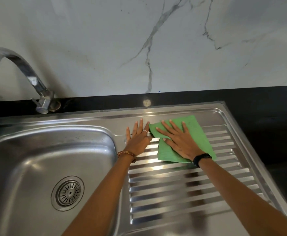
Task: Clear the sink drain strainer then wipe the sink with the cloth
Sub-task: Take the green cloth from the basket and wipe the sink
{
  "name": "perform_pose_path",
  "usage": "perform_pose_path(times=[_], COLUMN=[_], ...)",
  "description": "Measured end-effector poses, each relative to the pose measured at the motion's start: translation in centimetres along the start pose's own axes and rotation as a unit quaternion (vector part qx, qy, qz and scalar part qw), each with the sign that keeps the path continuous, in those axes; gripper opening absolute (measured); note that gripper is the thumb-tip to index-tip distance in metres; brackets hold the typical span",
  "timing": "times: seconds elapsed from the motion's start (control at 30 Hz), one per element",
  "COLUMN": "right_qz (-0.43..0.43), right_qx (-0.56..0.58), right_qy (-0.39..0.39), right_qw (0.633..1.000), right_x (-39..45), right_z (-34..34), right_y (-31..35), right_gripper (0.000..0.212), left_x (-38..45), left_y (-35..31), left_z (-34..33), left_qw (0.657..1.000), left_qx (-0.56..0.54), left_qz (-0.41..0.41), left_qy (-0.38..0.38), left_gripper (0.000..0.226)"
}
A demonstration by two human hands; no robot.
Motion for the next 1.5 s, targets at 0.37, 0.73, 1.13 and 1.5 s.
perform_pose_path(times=[0.37,0.73,1.13,1.5], right_qz=[0.044,-0.137,-0.173,-0.139], right_qx=[0.065,0.094,0.061,0.082], right_qy=[-0.031,-0.048,-0.087,-0.059], right_qw=[0.996,0.985,0.979,0.985], right_x=[1.9,-6.0,-2.5,-10.8], right_z=[0.6,0.1,-0.1,-0.9], right_y=[-4.0,-13.8,-15.7,-13.4], right_gripper=[0.047,0.053,0.060,0.071], left_x=[-1.2,1.3,2.4,-0.7], left_y=[-2.2,-16.5,-15.7,-14.4], left_z=[-1.0,-10.2,-10.7,-10.7], left_qw=[0.987,0.986,0.994,0.977], left_qx=[0.123,0.138,0.077,0.159], left_qz=[0.053,0.008,0.042,-0.003], left_qy=[-0.083,-0.088,-0.072,-0.142], left_gripper=[0.058,0.054,0.057,0.055])
Point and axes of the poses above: each hand's wrist, its own x-axis towards the middle knuckle, its own z-axis out of the back of the hand, y = z × x, the point moved 1 cm from there along x, towards the middle knuckle, and after that the axes turned 1 degree about -x, right-handed, at the moved point
